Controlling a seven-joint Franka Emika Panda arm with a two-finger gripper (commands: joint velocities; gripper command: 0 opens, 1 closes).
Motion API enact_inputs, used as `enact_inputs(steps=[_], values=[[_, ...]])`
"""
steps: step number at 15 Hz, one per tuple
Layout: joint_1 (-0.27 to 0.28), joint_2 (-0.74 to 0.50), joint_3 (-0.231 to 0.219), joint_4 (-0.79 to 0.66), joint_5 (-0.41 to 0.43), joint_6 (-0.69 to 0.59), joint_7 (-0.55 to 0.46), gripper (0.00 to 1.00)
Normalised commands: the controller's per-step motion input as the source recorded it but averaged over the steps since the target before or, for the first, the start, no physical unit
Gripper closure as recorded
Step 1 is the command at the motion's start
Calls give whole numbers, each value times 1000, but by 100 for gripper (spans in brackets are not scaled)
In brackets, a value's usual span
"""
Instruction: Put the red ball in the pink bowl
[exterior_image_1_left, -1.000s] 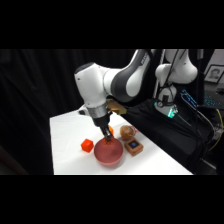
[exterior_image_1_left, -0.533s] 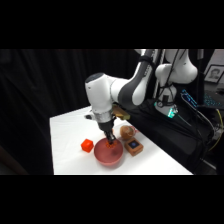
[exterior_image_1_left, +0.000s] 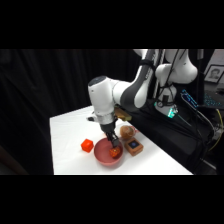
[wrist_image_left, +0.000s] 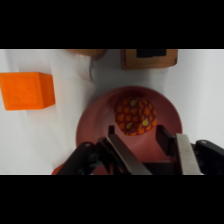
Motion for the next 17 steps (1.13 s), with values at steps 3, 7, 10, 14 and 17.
enact_inputs(steps=[3, 7, 10, 14, 17], values=[[-61, -218, 69, -69, -4, -177, -238, 0], [-80, -331, 53, -69, -15, -279, -216, 0], [-85, -324, 11, -10, -51, -296, -188, 0], [-86, -285, -18, 56, -63, -275, -187, 0], [-64, -257, -24, 65, -77, -239, -174, 0]])
